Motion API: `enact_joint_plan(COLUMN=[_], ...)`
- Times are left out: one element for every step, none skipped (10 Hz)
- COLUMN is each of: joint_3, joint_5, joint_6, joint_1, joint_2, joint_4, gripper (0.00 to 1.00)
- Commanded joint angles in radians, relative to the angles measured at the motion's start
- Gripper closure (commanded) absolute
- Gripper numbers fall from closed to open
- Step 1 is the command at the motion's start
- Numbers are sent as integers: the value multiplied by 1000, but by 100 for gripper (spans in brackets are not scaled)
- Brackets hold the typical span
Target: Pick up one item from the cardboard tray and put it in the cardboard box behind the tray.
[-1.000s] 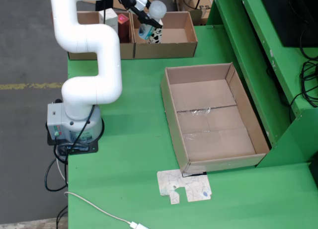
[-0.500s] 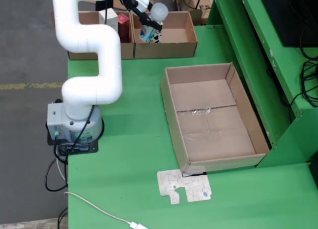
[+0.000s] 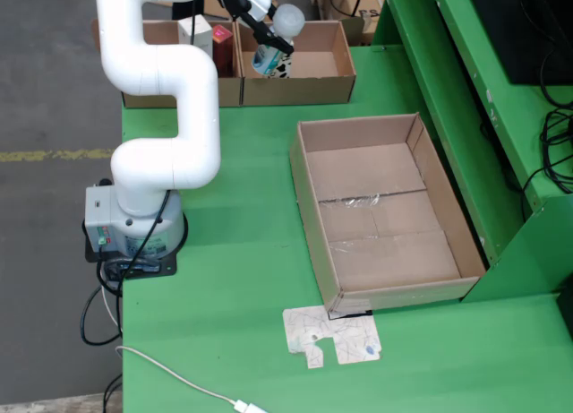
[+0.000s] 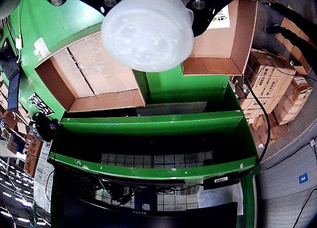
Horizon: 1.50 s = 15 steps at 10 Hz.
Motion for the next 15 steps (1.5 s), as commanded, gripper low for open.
enact_joint_plan(joint_3=[18, 18, 18, 18, 18, 18, 18, 18, 18, 18, 18, 18, 18, 18, 18], joint_5=[-31, -36, -43, -43, -52, -50, -35, -22, -22, -18, -18, -18, -19, -19, -22], joint_6=[-51, -100, -127, -127, -155, -150, -97, -52, -52, -25, -14, -14, -26, -26, -34], joint_1=[6, -5, -2, -2, 3, 7, 1, -3, -3, -2, -2, -2, -8, -8, 0], joint_2=[20, -6, -14, -14, -24, -21, 0, 21, 21, 40, 50, 50, 41, 41, 42], joint_4=[86, 154, 190, 190, 230, 223, 137, 65, 65, 19, -1, -1, 15, 15, 21], gripper=[100, 100, 100, 100, 100, 100, 100, 100, 100, 100, 100, 100, 100, 100, 100])
